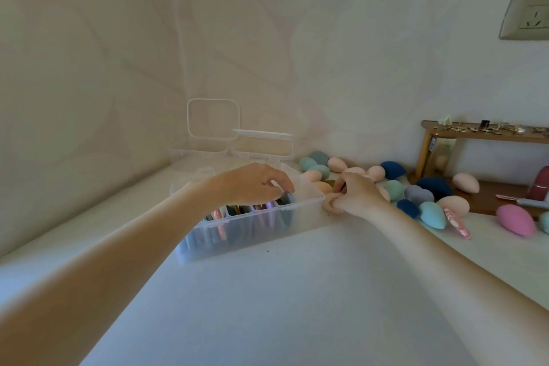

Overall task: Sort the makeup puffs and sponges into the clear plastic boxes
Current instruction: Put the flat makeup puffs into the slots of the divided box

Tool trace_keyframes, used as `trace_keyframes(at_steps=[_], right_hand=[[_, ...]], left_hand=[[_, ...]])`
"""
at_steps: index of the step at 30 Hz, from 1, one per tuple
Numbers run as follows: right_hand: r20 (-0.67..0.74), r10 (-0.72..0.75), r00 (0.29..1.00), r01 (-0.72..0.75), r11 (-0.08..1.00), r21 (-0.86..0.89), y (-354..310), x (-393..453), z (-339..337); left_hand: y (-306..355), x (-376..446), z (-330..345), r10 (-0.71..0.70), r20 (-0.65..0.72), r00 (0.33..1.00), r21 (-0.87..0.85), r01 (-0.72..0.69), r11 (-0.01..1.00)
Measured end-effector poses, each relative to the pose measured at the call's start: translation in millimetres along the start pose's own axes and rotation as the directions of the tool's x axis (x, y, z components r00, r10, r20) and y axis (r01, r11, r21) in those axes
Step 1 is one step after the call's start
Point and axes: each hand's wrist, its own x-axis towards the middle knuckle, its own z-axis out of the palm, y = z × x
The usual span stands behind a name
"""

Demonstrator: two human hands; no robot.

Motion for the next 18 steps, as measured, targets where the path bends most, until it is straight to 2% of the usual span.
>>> trace_keyframes(at_steps=[2, 6, 9, 11, 14, 16, 18], right_hand=[[-0.022, -0.005, 1.000, 0.006, 0.999, 0.034, 5, 1, -5], [0.156, 0.012, 0.988, -0.006, 0.999, -0.044, 13, 5, -9], [0.018, 0.007, 1.000, -0.007, 1.000, 0.019, 15, 13, -20], [-0.082, 0.010, 0.997, -0.010, 1.000, -0.006, 18, 22, -29], [-0.063, 0.007, 0.998, -0.017, 0.988, -0.156, 21, 28, -35], [0.013, -0.002, 1.000, 0.006, 0.945, -0.328, 29, 33, -28], [0.097, 0.019, 0.995, 0.019, 0.923, -0.383, 36, 37, -19]], left_hand=[[2, 1, 1, 0.008, 0.010, 1.000, 0.044, -0.008, 0.999], [5, 7, -1, -0.002, 0.011, 1.000, 0.138, 0.001, 0.990], [9, 15, -7, -0.008, 0.005, 1.000, 0.172, 0.007, 0.985], [11, 22, -12, -0.006, -0.005, 1.000, 0.167, 0.007, 0.986], [11, 31, -17, -0.007, -0.002, 1.000, 0.173, 0.007, 0.985], [9, 35, -18, -0.008, 0.012, 1.000, 0.176, 0.006, 0.984], [6, 39, -20, -0.008, 0.023, 1.000, 0.169, 0.004, 0.986]])
